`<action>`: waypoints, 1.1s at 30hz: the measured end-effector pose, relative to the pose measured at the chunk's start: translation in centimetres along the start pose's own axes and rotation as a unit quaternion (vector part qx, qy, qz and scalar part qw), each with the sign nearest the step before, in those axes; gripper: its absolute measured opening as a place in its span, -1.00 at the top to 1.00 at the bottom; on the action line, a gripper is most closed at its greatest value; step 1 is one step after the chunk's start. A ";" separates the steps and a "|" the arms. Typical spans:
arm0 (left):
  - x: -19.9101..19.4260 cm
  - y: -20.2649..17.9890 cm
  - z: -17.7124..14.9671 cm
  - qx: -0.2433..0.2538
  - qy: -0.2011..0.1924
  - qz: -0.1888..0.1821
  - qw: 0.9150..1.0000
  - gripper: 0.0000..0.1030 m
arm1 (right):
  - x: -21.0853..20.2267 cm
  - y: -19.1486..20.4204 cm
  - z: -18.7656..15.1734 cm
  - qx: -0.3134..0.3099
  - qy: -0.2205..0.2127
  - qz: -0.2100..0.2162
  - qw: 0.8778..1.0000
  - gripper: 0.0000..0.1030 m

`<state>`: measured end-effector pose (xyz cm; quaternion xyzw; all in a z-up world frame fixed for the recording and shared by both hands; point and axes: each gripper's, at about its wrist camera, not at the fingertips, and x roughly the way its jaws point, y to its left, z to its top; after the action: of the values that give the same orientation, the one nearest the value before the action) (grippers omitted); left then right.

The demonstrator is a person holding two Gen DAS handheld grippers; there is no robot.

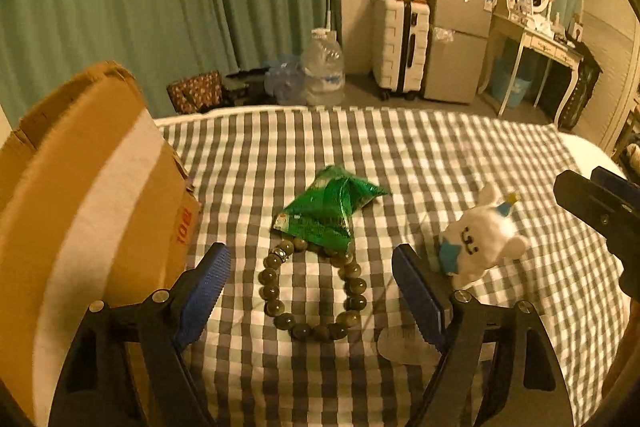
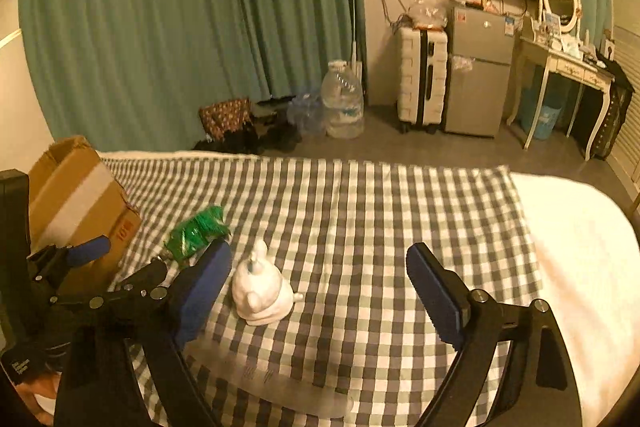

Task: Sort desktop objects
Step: 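Grasp the bead bracelet with the left gripper while the right grasps the white figurine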

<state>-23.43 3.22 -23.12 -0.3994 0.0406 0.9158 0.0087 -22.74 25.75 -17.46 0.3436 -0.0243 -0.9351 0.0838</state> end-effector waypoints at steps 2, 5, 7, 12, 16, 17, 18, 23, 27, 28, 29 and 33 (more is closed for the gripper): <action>1.0 0.0 0.0 0.002 0.011 0.003 1.000 -0.65 | 0.6 -0.2 -0.3 0.002 0.006 0.002 1.000 -0.73; 2.5 0.4 -0.5 -0.009 0.036 0.002 0.999 -0.65 | 1.5 -0.2 -0.6 0.011 0.013 0.007 1.000 -0.73; 3.5 0.8 -1.0 -0.018 0.059 0.005 0.998 -0.65 | 2.2 -0.3 -0.9 0.018 0.021 0.013 1.000 -0.73; 4.9 2.2 -1.9 -0.051 0.089 -0.007 0.995 -0.67 | 3.4 1.1 -1.5 0.006 0.027 0.039 0.999 -0.73; 4.5 1.9 -2.2 -0.035 0.086 -0.004 0.996 -0.56 | 4.5 2.4 -1.9 -0.016 0.037 0.043 0.998 -0.73; 4.3 1.8 -2.1 -0.032 0.084 -0.009 0.996 -0.52 | 4.9 2.6 -2.0 -0.019 0.042 0.044 0.998 -0.73; 4.1 1.8 -2.1 -0.028 0.081 -0.015 0.996 -0.38 | 5.2 2.9 -2.3 -0.023 0.048 0.042 0.998 -0.66; 3.3 0.7 -1.4 0.003 0.065 -0.030 0.997 0.52 | 7.0 2.9 -3.4 -0.016 0.084 0.052 0.995 -0.05; 2.0 -0.6 -0.5 0.019 0.058 -0.030 0.998 0.80 | 6.2 3.4 -3.4 -0.034 0.075 0.045 0.996 0.24; 1.7 -0.6 -0.2 0.017 0.054 -0.029 0.998 0.80 | 5.9 3.4 -3.3 -0.034 0.073 0.040 0.996 0.24; 1.5 -0.5 0.1 0.015 0.052 -0.032 0.998 0.80 | 5.7 3.3 -3.3 -0.034 0.071 0.038 0.996 0.23; 0.1 -0.1 1.0 0.013 0.036 -0.032 0.999 0.80 | 5.0 3.2 -3.1 -0.019 0.071 0.038 0.997 0.24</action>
<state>-24.28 3.43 -22.54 -0.4334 0.0397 0.8993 0.0419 -24.06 21.77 -22.72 0.4061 -0.0140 -0.9048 0.1271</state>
